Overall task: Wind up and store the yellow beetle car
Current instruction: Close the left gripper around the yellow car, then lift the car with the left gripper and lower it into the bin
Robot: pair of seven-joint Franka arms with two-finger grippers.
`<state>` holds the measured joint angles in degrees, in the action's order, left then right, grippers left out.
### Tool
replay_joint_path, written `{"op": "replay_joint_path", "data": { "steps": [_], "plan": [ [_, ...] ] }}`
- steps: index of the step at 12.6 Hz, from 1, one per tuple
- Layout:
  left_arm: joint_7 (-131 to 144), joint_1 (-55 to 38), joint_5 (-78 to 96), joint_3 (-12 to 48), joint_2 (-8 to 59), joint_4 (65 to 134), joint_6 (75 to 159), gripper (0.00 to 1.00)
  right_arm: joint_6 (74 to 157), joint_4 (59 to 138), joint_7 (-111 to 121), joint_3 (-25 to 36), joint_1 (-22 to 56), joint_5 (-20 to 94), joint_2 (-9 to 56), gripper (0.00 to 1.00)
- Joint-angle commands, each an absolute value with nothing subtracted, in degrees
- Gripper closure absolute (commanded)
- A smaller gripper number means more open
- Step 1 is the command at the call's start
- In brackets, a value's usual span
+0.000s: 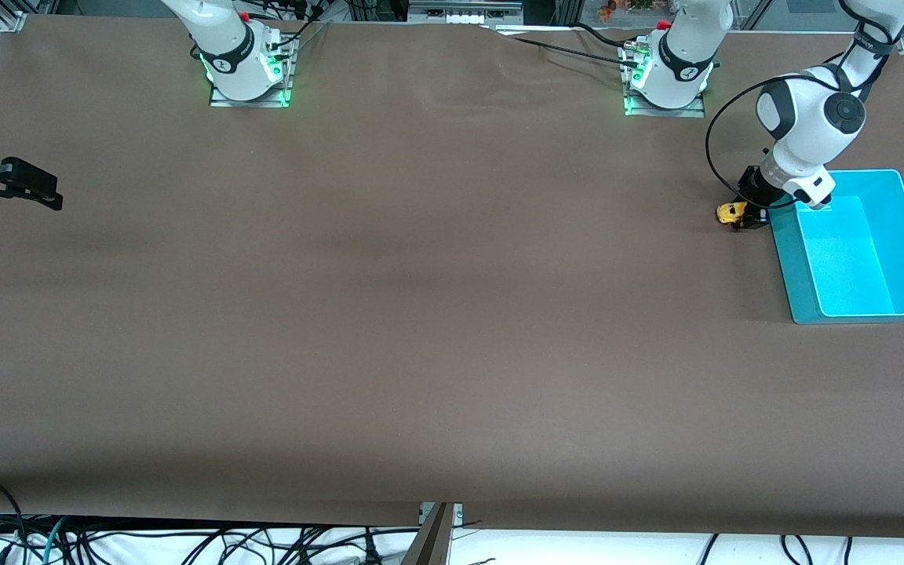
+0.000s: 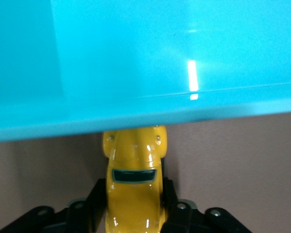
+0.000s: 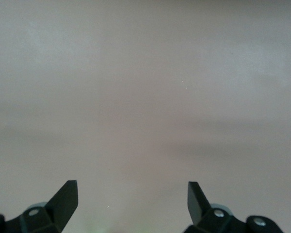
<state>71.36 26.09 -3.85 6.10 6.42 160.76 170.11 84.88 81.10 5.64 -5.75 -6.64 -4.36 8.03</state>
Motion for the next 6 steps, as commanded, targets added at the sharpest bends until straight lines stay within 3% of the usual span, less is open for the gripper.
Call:
{"op": "replay_joint_path", "data": {
  "steps": [1,6],
  "plan": [
    [72.25,26.72,-4.66,6.42,-0.78,158.58,159.58,1.00,84.64,80.95,4.92,-5.98,-6.86,-4.57,7.91,0.00],
    [72.25,26.72,-4.66,6.15,-4.31,142.68,133.12,1.00,84.64,80.95,4.92,-5.98,-6.77,-4.57,7.91,0.00]
  ]
}}
